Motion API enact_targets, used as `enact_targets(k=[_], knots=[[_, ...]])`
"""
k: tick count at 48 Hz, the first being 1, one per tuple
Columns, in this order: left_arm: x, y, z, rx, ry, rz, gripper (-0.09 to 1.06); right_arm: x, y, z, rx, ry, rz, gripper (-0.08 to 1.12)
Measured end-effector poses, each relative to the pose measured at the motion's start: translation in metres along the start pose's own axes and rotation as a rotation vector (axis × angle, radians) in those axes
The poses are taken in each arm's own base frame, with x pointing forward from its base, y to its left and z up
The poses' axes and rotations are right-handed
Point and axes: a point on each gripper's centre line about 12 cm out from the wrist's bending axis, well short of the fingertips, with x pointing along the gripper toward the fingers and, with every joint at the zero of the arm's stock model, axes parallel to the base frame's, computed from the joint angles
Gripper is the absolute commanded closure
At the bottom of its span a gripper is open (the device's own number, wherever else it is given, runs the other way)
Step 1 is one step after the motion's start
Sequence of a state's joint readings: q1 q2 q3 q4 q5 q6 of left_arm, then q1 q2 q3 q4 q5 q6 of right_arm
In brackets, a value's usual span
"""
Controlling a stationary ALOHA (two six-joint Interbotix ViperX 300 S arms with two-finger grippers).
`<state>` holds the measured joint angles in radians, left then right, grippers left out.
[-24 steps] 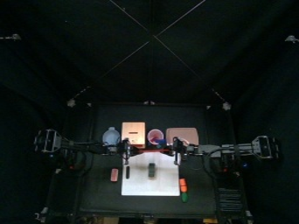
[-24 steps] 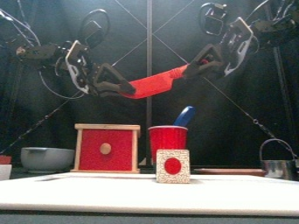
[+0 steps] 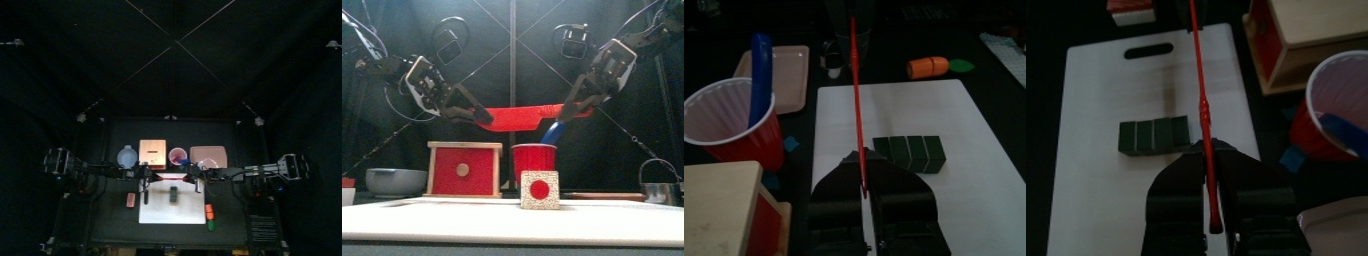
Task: Cut the sushi into 4 pieces with the knife
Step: Cut the sushi into 4 pieces
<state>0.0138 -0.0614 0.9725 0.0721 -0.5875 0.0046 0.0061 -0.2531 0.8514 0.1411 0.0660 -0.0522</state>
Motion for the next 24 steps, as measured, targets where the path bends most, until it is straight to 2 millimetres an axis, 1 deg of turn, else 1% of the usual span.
enact_targets(k=[10,24], knots=[[0.01,-0.012,-0.007,0.011,0.026,-0.034,0.75,0.006,0.008,-0.011,-0.016,0.066,0.02,0.8],[0.018,-0.017,-0.014,-0.045,0.057,-0.016,0.75,0.013,0.009,-0.02,-0.023,0.139,0.022,0.8]])
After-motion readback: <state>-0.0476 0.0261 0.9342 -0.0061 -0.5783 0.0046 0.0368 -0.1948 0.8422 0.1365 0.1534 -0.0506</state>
